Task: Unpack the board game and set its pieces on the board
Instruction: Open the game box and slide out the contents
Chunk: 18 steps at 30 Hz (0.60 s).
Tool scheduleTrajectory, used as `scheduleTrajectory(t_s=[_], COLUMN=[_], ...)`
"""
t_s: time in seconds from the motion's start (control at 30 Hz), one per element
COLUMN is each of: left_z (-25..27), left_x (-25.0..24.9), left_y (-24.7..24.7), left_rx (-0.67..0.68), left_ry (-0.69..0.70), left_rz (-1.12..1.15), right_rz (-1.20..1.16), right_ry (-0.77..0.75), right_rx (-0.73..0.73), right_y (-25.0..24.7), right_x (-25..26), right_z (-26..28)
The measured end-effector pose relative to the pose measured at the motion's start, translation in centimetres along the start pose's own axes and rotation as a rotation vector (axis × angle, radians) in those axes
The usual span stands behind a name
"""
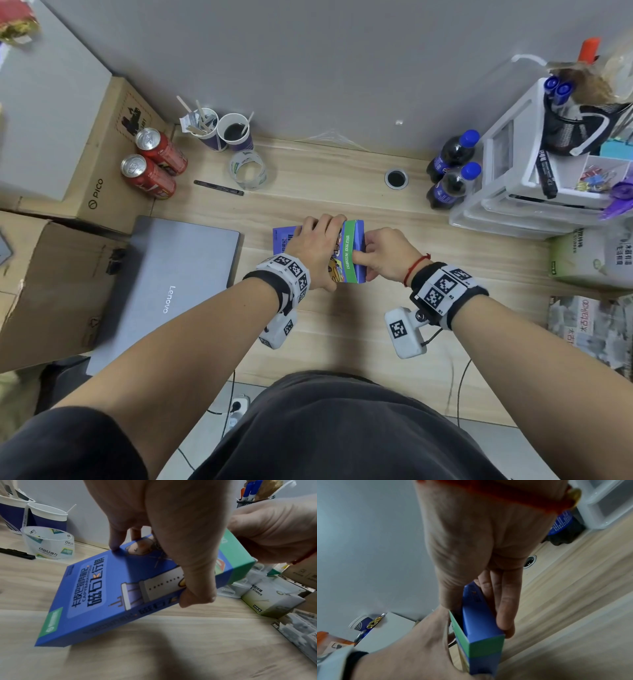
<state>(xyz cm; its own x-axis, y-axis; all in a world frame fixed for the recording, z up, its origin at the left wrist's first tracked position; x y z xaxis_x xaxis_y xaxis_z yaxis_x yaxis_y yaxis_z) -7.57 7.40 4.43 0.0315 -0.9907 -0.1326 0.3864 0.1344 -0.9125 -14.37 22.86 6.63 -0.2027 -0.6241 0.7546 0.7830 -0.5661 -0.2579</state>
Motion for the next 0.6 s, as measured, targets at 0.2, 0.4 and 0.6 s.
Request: scheduleTrajectory(t_s=[0.2,0.4,0.6], left_z=[0.1,0.1,0.0], left_x=[-0.5,-0.6,-0.3], left_y=[-0.3,-0.3,-0.1], left_rx=[0.005,0.029,0.032], left_ry=[0.018,0.022,0.031], left_rz=[0.029,0.019,0.029], right_rz=[-0.067,-0.131,-0.147], right_ry=[0.019,0.047,0.051], right_rx=[0.032,0.092,0.151], right_y=[-0.7,-1.1,-1.4], right_x=[-0.1,-0.3,-0.4], right_z=[0.3,0.4,0.5])
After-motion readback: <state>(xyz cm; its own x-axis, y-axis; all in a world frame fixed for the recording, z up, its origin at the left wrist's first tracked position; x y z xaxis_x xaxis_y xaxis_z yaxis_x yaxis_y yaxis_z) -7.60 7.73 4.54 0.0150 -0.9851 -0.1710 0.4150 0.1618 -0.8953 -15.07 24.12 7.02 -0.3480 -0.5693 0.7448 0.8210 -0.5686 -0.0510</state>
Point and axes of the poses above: each hand's wrist, its own z-axis away from the middle knuckle, its own y-axis out of the palm, x = y × z, the point moved 1 cm from there along -z, towards the middle knuckle, and after that the axes turned 9 degrees about -z, right-handed, at the moved point
